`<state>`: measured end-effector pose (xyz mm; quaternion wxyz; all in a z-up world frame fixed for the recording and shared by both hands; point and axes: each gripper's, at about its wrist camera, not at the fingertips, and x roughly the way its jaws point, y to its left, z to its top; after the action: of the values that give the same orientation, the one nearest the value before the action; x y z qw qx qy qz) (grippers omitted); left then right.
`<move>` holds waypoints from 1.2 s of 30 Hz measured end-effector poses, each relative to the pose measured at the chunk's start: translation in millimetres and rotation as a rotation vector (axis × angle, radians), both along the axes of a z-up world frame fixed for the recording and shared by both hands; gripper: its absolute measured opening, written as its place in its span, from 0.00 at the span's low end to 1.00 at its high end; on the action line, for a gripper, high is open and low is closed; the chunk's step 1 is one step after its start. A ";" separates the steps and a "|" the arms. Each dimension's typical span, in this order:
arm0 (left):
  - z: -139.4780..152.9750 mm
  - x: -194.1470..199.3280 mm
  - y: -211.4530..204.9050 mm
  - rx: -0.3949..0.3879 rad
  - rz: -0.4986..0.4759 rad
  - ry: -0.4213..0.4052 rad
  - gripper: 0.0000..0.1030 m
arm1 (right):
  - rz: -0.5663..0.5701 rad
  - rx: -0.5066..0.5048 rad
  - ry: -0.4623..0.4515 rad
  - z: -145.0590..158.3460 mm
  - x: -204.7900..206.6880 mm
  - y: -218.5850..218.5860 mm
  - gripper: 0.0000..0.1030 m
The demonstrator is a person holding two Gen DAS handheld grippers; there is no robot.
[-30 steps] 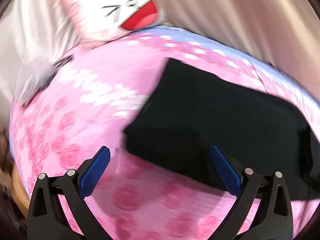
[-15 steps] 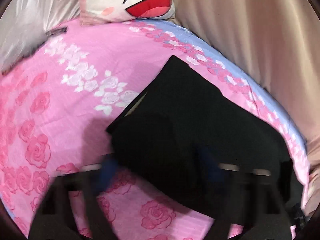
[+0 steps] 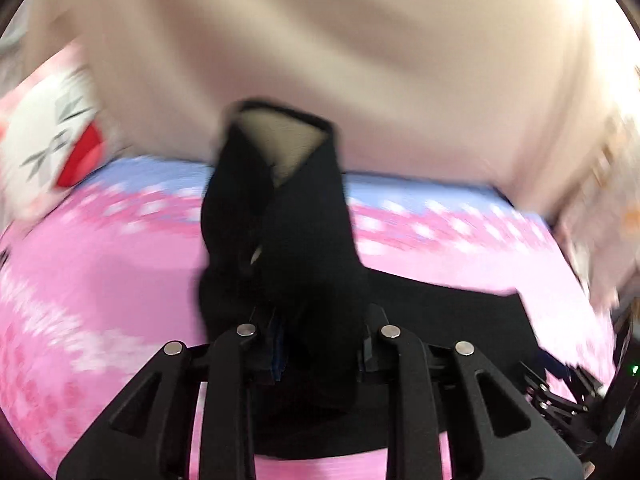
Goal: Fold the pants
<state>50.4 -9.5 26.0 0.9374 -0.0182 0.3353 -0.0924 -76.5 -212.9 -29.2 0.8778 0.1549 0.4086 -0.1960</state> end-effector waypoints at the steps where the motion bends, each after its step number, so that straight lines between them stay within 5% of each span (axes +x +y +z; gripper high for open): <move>1: -8.0 4.4 -25.3 0.021 -0.027 0.023 0.29 | -0.013 0.002 -0.005 0.8 -5.8 -7.6 0.58; 4: -56.0 13.8 -108.1 0.115 -0.135 0.158 0.47 | -0.068 -0.001 0.003 -1.1 -26.0 -33.0 0.58; 6: -82.2 7.8 -139.2 0.111 -0.168 0.266 0.85 | -0.100 -0.004 0.010 -2.1 -39.1 -49.0 0.58; 7: -83.4 4.5 -143.8 0.125 -0.156 0.240 0.92 | -0.110 -0.001 0.006 -2.0 -44.7 -55.6 0.59; 10: -67.4 -23.4 -159.8 0.217 -0.150 0.086 0.92 | -0.120 0.023 -0.021 1.3 -54.3 -68.4 0.59; 14: -30.6 -35.0 -131.8 0.176 -0.128 -0.010 0.95 | -0.053 0.097 -0.090 11.0 -41.7 -70.5 0.59; 21: -15.7 -11.6 -26.8 0.181 0.147 -0.005 0.95 | 0.196 0.234 -0.060 -3.2 43.8 -20.0 0.70; 26: -23.3 -13.6 34.6 0.199 0.262 0.019 0.95 | 0.169 0.339 0.037 -42.2 88.6 -2.9 0.71; 29: -31.0 -19.6 58.3 0.202 0.277 0.037 0.95 | 0.143 0.403 -0.007 -43.0 87.8 4.2 0.79; 30: -33.0 -21.3 64.8 0.200 0.280 0.041 0.95 | 0.163 0.423 -0.023 -40.4 85.7 8.0 0.68; 31: -34.8 -22.7 70.1 0.196 0.282 0.047 0.95 | 0.178 0.416 -0.018 -38.6 86.3 14.2 0.43; 32: -37.3 -23.5 75.4 0.192 0.283 0.054 0.95 | 0.185 0.393 0.001 -38.4 87.7 19.6 0.29; 33: -40.3 -22.1 78.0 0.188 0.281 0.062 0.95 | 0.187 0.394 -0.003 -37.1 87.4 23.1 0.20; 36: -46.9 -18.7 80.8 0.175 0.270 0.085 0.95 | 0.191 0.398 -0.068 -16.6 81.7 29.0 0.16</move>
<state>31.6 71.2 -20.9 0.9242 0.0150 0.3761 0.0648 5.1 -183.9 -45.8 0.8577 0.2923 0.4224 -0.0224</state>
